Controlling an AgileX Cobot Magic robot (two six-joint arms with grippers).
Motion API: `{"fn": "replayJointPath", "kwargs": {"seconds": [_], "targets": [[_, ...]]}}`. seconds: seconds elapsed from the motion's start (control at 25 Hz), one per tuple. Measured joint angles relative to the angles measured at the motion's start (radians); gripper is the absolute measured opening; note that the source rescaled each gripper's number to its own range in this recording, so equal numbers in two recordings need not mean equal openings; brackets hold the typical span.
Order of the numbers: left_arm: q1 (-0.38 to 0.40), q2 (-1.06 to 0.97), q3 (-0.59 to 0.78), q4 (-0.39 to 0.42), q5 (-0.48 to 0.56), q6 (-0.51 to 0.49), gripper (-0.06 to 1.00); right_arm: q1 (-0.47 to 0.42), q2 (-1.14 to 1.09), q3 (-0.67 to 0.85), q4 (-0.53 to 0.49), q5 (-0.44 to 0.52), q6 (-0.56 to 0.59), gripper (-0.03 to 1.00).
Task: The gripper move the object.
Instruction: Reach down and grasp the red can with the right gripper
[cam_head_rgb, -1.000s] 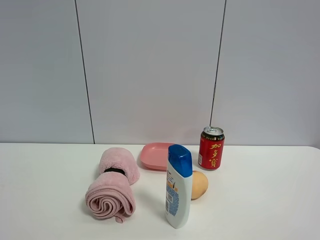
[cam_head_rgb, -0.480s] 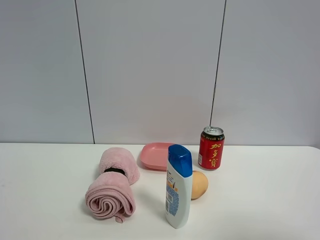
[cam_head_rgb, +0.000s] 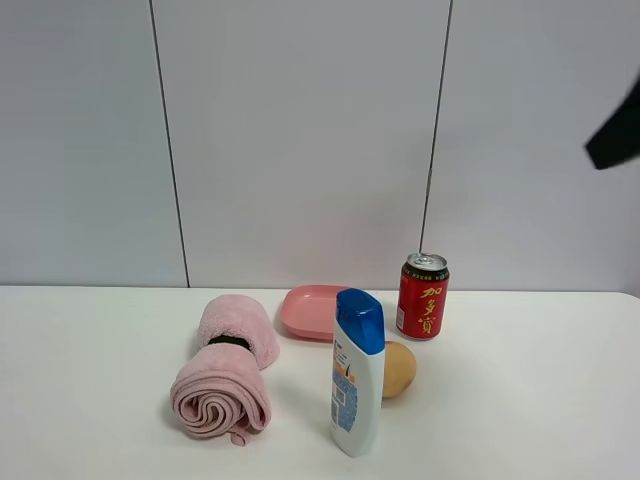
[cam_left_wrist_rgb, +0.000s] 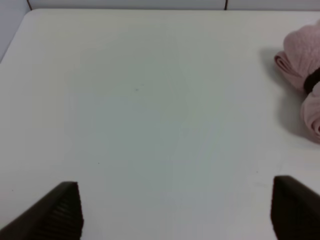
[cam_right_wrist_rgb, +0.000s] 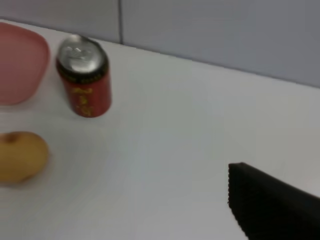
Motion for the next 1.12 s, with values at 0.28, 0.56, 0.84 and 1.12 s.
{"fn": "replayJointPath", "kwargs": {"seconds": [0.28,0.56,0.84,1.12], "targets": [[0.0,0.0,0.0,0.0,0.0,0.0,1.0,0.151,0.385,-0.345,-0.056,0.0,0.066,1.0],[0.0,0.0,0.0,0.0,0.0,0.0,1.0,0.192,0.673,-0.595,-0.191,0.107,0.329,1.0],[0.0,0.0,0.0,0.0,0.0,0.0,1.0,0.192,0.844,-0.667,-0.309,0.181,0.43,1.0],[0.0,0.0,0.0,0.0,0.0,0.0,1.0,0.192,0.924,-0.668,-0.325,0.153,0.456,1.0]]}}
